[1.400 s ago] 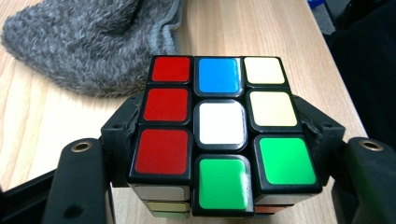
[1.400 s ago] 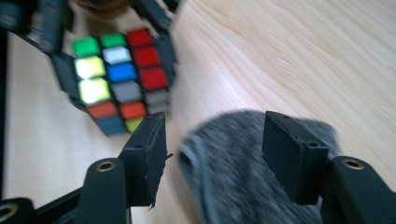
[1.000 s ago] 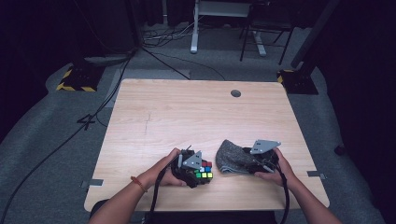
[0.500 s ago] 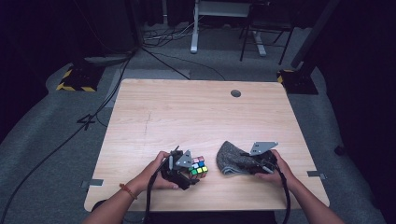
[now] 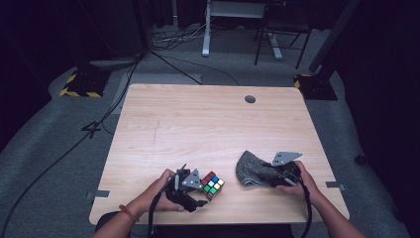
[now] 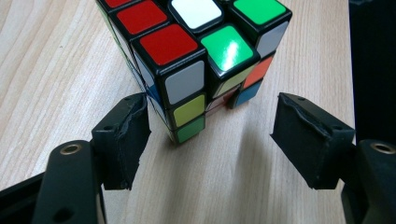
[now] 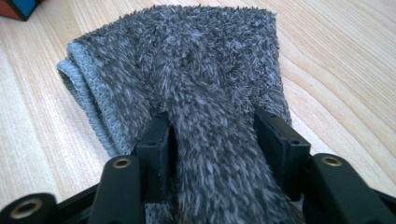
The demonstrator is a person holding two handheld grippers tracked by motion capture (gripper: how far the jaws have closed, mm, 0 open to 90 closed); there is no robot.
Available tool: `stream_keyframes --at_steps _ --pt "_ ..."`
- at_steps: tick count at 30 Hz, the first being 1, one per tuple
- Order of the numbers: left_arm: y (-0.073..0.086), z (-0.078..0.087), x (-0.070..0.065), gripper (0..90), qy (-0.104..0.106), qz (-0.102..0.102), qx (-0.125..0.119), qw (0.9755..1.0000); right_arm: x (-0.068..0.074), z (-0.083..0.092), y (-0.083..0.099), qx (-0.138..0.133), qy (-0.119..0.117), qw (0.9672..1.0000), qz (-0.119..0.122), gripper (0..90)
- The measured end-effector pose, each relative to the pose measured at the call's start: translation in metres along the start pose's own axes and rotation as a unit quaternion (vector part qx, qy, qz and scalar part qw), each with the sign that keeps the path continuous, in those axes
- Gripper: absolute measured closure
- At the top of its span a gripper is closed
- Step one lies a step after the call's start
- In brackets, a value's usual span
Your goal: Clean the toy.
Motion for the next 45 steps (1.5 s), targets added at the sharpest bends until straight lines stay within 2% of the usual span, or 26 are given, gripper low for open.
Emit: stream_keyframes --at_steps 4,6,8,10,14,17,19,22,23,24,25,26,27,33,36,39,41,43,45 --pt "-0.006 -0.007 0.003 32.3 -0.031 -0.004 0.000 0.9995 0.002 0.002 -0.003 -0.006 0.008 0.9999 0.010 46.2" --pt "-0.010 -0.009 0.006 40.8 -0.042 -0.002 -0.009 0.9991 0.005 0.004 -0.007 -0.019 0.002 0.9997 0.012 45.4" --pt "-0.015 -0.011 0.007 48.6 -0.043 0.009 -0.013 0.9989 0.008 0.007 -0.010 -0.030 0.000 0.9994 0.020 45.5" --pt "-0.019 -0.014 0.009 47.6 -0.040 0.011 -0.016 0.9990 0.012 0.008 -0.014 -0.041 -0.010 0.9988 0.024 45.9" --pt "-0.029 -0.024 0.011 46.5 -0.052 0.015 -0.020 0.9983 0.015 0.005 -0.015 -0.037 -0.012 0.9988 0.030 45.9" --pt "-0.037 -0.030 0.009 39.1 -0.043 0.011 -0.026 0.9987 0.013 0.001 -0.012 -0.028 -0.010 0.9992 0.028 45.9" --pt "-0.039 -0.032 0.009 24.0 -0.031 0.005 -0.030 0.9991 0.011 0.000 -0.011 -0.026 -0.007 0.9993 0.026 45.2" --pt "-0.040 -0.034 0.018 16.5 -0.041 0.008 -0.042 0.9983 0.010 -0.001 -0.011 -0.029 -0.009 0.9992 0.027 44.7" --pt "-0.042 -0.036 0.021 16.6 -0.039 0.007 -0.045 0.9982 0.010 -0.002 -0.011 -0.028 -0.010 0.9992 0.027 44.4" --pt "-0.045 -0.037 0.023 15.8 -0.026 0.004 -0.048 0.9985 0.010 -0.003 -0.011 -0.027 -0.012 0.9992 0.027 44.4" --pt "-0.048 -0.038 0.024 15.3 -0.005 0.006 -0.051 0.9986 0.010 -0.004 -0.011 -0.026 -0.014 0.9992 0.026 44.4" --pt "-0.052 -0.039 0.025 15.5 0.012 0.012 -0.052 0.9985 0.010 -0.004 -0.011 -0.025 -0.014 0.9992 0.026 44.3" --pt "-0.054 -0.041 0.026 15.2 0.016 0.010 -0.048 0.9987 0.010 -0.004 -0.011 -0.025 -0.014 0.9993 0.026 44.5" --pt "-0.071 -0.053 0.029 15.5 0.018 -0.014 -0.062 0.9978 0.010 -0.005 -0.010 -0.025 -0.019 0.9992 0.024 44.3" --pt "-0.074 -0.060 0.027 15.8 0.009 -0.023 -0.062 0.9978 0.011 -0.004 -0.010 -0.026 -0.020 0.9991 0.025 44.4" --pt "-0.072 -0.066 0.021 16.1 0.010 -0.050 -0.056 0.9971 0.011 -0.005 -0.009 -0.027 -0.026 0.9990 0.023 44.4" --pt "-0.073 -0.068 0.020 17.1 0.007 -0.046 -0.062 0.9970 0.010 -0.005 -0.009 -0.027 -0.026 0.9991 0.022 44.4" --pt "-0.073 -0.069 0.021 22.6 0.006 -0.040 -0.071 0.9966 0.011 -0.005 -0.009 -0.027 -0.023 0.9991 0.022 44.5" --pt "-0.070 -0.069 0.022 26.6 0.008 -0.036 -0.069 0.9969 0.011 -0.005 -0.008 -0.028 -0.023 0.9991 0.020 44.8"
Point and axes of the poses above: each handheld gripper's, and its own axes: z roughly backward along the jaws, y roughly out of its underside, x roughly to its left, the point moved 10 cm from there along -z, roughly forward along the jaws, and after that the axes turned 12 degrees about -y, right-handed, at the moved point
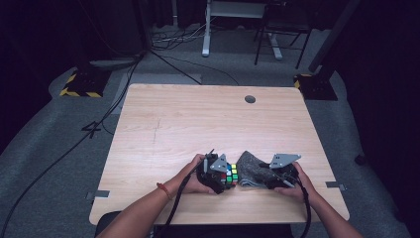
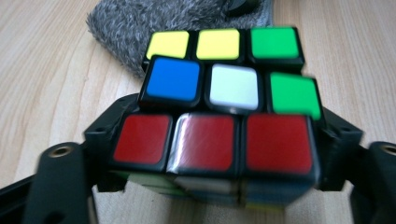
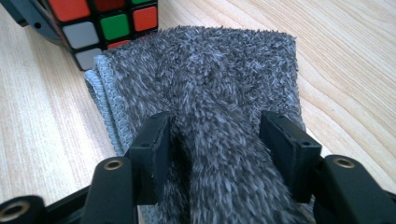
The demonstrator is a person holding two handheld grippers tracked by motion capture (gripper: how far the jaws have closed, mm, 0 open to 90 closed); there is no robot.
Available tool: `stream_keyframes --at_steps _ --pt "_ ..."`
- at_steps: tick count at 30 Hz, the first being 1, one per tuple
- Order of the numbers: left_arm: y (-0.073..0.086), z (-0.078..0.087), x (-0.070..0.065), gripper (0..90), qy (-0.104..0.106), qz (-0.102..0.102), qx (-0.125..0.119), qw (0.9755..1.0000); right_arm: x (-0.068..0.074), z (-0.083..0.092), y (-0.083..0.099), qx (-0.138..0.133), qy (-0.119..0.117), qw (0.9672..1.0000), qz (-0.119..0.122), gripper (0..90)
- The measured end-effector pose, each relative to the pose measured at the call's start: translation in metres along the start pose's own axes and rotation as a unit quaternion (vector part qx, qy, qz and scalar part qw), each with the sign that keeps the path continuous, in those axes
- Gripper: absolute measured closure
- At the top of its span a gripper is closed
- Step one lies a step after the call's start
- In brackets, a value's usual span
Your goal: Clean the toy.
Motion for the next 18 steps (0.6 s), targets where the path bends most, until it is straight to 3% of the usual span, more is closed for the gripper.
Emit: stream_keyframes --at_steps 4,8,16,18 --pt "0.001 0.002 -0.004 28.9 0.014 -0.011 0.002 0.9998 -0.002 -0.001 0.001 -0.003 -0.004 1.0000 -0.009 46.1" --pt "0.001 0.002 -0.007 31.6 0.026 -0.010 -0.002 0.9996 -0.002 -0.001 0.003 -0.001 -0.006 1.0000 -0.006 52.1" --pt "0.006 0.000 -0.011 33.2 0.021 -0.007 -0.004 0.9997 -0.004 -0.002 0.005 0.003 -0.024 0.9997 -0.005 59.3" --pt "0.006 0.000 -0.011 33.1 0.019 -0.004 -0.003 0.9998 -0.003 -0.001 0.005 0.004 -0.028 0.9996 -0.001 64.8"
Point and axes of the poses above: each handheld gripper's, and its own axes: z roughly backward along the jaws, y roughly out of its underside, x roughly to its left, the point moved 10 cm from there along -z, roughly forward along the jaws, and after that the axes turned 12 degrees about -y, right-handed, at the moved point
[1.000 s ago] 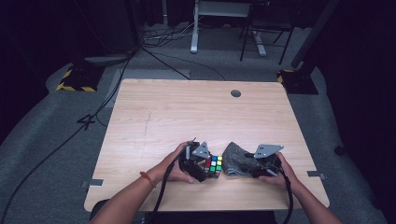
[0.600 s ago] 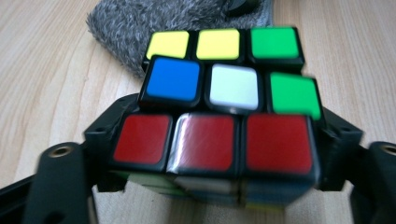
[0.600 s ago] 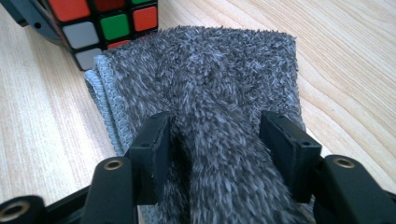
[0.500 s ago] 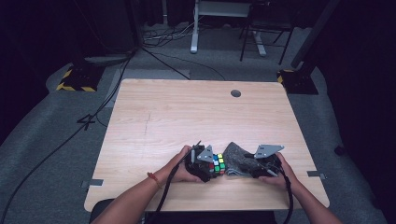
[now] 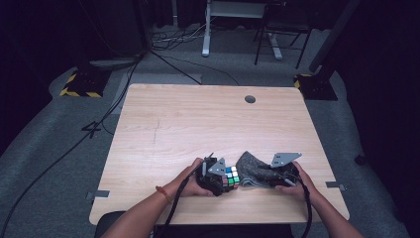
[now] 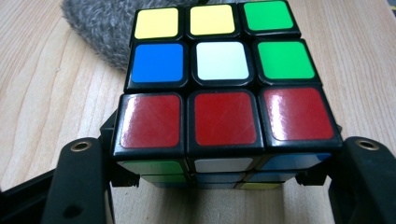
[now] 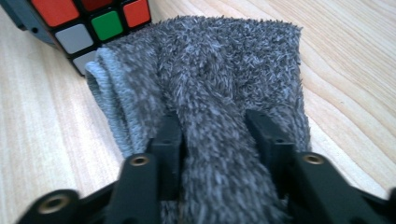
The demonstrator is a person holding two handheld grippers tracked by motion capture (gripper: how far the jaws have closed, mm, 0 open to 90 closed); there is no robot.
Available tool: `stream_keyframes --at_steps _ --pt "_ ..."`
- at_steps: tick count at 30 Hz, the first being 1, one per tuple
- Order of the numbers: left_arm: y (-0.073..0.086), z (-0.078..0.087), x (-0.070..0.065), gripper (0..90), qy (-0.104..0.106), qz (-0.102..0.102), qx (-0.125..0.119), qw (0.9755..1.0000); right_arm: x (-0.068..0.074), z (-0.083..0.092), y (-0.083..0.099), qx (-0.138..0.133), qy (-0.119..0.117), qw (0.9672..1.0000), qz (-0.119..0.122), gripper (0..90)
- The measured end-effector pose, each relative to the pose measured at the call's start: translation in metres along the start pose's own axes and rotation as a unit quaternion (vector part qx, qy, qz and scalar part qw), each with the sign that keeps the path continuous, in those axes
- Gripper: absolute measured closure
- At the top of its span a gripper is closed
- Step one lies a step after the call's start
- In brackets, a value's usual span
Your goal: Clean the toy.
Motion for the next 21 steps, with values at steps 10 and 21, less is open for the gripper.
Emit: stream_keyframes --at_steps 10,21 --pt "0.002 -0.002 0.000 32.4 -0.005 -0.002 0.013 0.9999 0.002 0.002 -0.002 -0.003 0.012 0.9999 0.012 76.0" --pt "0.004 -0.001 0.000 32.9 -0.006 0.021 0.021 0.9995 0.003 0.011 -0.006 -0.021 0.010 0.9996 0.013 77.7"
Point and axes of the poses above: each handheld gripper's, and its own axes: z roughly backward along the jaws, y roughly out of its underside, x roughly to its left, the point moved 10 cm from there along -z, roughly forward along the jaws, and after that the axes turned 12 degrees about -y, right-handed, at the moved point
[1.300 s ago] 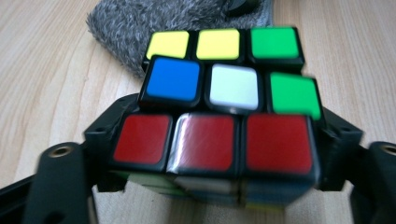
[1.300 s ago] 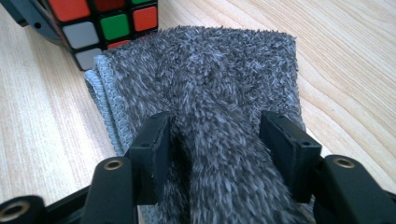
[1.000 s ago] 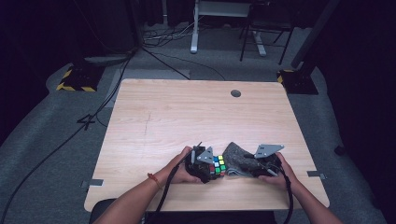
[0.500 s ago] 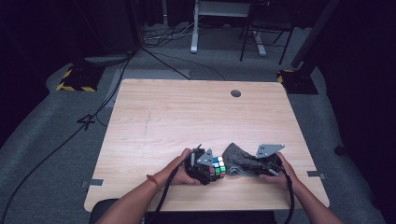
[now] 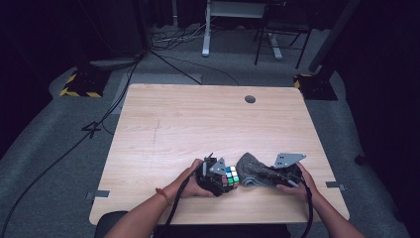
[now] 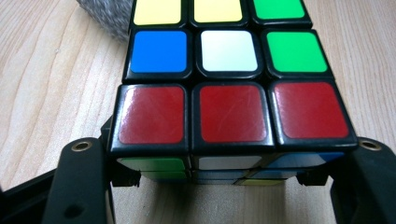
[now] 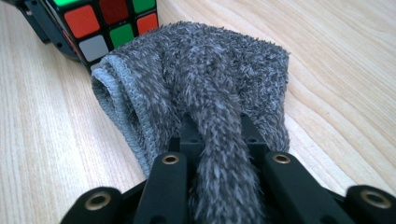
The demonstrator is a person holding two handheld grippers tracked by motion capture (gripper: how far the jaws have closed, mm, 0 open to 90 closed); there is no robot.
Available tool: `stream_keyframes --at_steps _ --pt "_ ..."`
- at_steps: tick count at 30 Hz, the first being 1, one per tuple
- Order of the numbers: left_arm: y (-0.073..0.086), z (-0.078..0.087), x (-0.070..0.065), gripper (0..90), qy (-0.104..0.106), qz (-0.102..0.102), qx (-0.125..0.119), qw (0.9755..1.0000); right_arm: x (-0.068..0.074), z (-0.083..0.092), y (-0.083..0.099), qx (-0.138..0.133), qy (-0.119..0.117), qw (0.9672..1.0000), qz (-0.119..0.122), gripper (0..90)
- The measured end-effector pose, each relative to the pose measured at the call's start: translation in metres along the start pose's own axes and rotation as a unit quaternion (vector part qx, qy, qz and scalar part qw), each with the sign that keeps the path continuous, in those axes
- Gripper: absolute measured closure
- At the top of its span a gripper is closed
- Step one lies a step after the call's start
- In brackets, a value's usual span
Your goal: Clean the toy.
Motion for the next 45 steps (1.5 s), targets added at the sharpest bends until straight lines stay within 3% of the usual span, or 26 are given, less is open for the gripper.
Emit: stream_keyframes --at_steps 4,9,14,19,30,35,45 --pt "0.000 0.001 0.000 33.1 -0.001 -0.001 0.006 1.0000 -0.001 0.003 -0.003 -0.009 0.002 1.0000 -0.001 77.7" --pt "-0.002 0.006 -0.002 33.3 -0.011 -0.022 0.025 0.9994 0.000 0.014 -0.015 -0.035 0.000 0.9994 0.004 77.6" --pt "-0.009 0.015 0.000 33.4 -0.022 -0.034 0.013 0.9991 0.010 0.028 -0.034 -0.066 -0.013 0.9976 0.014 77.6" --pt "-0.014 0.021 0.004 33.4 -0.034 -0.037 0.012 0.9987 0.024 0.030 -0.049 -0.073 -0.026 0.9964 0.033 77.5" --pt "-0.020 0.025 0.002 33.5 -0.040 -0.056 0.017 0.9975 0.052 0.023 -0.080 -0.073 -0.054 0.9935 0.068 77.5" --pt "-0.023 0.028 -0.002 33.4 -0.035 -0.061 0.011 0.9975 0.063 0.008 -0.084 -0.043 -0.068 0.9934 0.082 77.0" --pt "-0.021 0.032 0.004 33.6 -0.047 -0.055 0.011 0.9973 0.056 -0.003 -0.091 -0.016 -0.048 0.9947 0.090 76.9"
Point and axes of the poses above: each handheld gripper's, and its own axes: z roughly backward along the jaws, y roughly out of its underside, x roughly to its left, the point moved 10 cm from there along -z, roughly forward along the jaws, and after that the axes turned 12 degrees about -y, right-handed, at the moved point
